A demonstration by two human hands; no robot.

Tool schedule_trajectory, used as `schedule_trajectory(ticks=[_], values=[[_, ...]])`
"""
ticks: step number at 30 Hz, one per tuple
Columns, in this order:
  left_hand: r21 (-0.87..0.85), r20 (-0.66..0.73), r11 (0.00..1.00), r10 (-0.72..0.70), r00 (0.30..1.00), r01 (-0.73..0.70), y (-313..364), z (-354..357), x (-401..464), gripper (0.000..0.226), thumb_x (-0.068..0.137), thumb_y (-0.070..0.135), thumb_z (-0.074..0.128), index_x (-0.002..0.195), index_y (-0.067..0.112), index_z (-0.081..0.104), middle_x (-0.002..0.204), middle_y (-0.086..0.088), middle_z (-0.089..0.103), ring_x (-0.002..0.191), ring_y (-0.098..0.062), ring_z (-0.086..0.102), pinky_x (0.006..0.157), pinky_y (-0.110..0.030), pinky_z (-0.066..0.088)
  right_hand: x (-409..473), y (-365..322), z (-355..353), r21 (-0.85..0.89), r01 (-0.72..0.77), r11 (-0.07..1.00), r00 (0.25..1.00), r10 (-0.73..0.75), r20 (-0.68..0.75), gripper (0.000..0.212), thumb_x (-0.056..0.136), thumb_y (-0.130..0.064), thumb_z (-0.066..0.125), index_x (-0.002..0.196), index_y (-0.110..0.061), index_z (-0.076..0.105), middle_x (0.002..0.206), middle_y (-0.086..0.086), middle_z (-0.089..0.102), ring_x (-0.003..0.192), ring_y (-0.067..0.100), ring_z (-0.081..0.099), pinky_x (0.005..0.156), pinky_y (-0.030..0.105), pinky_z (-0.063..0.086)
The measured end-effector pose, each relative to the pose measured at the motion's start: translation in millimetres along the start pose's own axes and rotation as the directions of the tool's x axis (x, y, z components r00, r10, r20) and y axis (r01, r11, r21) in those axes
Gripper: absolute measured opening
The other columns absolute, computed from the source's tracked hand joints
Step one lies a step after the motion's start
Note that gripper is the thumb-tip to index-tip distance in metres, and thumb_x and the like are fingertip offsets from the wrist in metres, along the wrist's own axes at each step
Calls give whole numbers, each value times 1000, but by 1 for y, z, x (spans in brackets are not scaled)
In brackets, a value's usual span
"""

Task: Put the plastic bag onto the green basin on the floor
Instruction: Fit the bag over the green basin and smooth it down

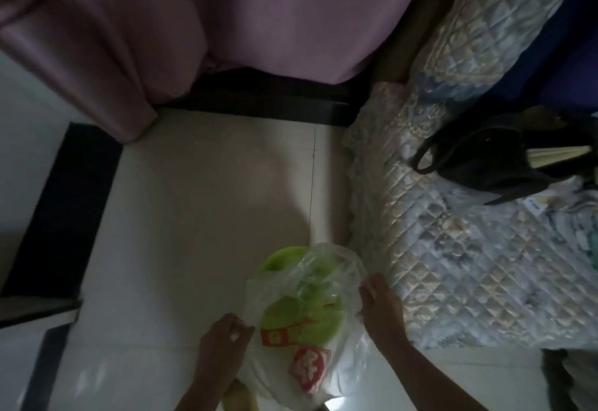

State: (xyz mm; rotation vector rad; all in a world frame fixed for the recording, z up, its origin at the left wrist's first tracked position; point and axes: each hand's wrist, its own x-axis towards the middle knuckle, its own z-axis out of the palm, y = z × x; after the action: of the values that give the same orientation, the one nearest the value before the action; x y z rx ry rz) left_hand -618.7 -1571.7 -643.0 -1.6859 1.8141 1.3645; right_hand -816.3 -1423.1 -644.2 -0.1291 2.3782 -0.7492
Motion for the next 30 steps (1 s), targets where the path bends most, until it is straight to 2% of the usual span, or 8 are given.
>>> schedule_trajectory(ticks=[6,11,17,19,20,23,26,30], values=[[-28,26,998,-47,999,48,-17,52,58,34,81,19,68,63,23,40,80,-6,58,85,-27,61,66,-27,34,30,48,51,-159,-62,985,998,64,10,19,90,-2,49,107,-10,52,85,14,68,75,35,67,66,44,57],[-42,97,999,-10,995,14,-26,78,102,21,81,18,69,80,16,48,85,-6,57,80,-21,55,58,-23,36,47,78,89,-183,-134,974,990,126,-57,14,87,4,46,99,-3,51,58,-3,52,63,30,61,58,40,53],[37,23,934,355,934,-356,-4,119,152,12,83,9,61,84,17,52,77,-1,63,82,-27,67,54,-11,46,59,106,123,23,-230,973,882,218,-418,17,87,3,46,82,-12,40,71,7,51,62,27,46,58,33,34],[-43,158,955,297,942,-294,-1,135,159,18,80,11,69,86,19,53,88,-4,63,83,-20,61,63,-17,48,58,117,131,41,-233,972,863,226,-451,18,87,2,48,81,-13,40,70,8,52,62,31,51,58,32,33],[-83,220,974,226,949,-212,-5,143,164,22,78,13,72,88,17,53,93,-5,61,85,-18,58,65,-21,45,56,122,135,31,-230,973,884,222,-412,18,86,2,51,82,-12,42,71,6,53,64,33,55,60,31,34],[-97,97,989,121,988,-112,-22,146,185,33,69,20,80,91,14,56,92,-5,57,82,-17,52,58,-8,38,59,131,149,-66,-173,983,974,160,-162,17,85,0,58,91,-10,45,79,7,59,75,33,62,64,29,40],[66,31,976,206,978,-208,-37,124,202,54,59,30,86,102,13,59,93,-2,51,84,-16,50,70,-18,37,72,133,162,-175,-127,976,991,133,25,32,84,-3,62,112,-2,47,101,17,66,91,36,64,72,36,51],[207,144,929,281,949,-307,-46,103,213,70,52,39,87,112,21,55,96,-1,44,87,-16,50,70,-20,43,89,137,168,-305,-142,942,955,212,210,58,88,-18,61,136,-2,32,130,17,55,116,31,55,93,37,47]])
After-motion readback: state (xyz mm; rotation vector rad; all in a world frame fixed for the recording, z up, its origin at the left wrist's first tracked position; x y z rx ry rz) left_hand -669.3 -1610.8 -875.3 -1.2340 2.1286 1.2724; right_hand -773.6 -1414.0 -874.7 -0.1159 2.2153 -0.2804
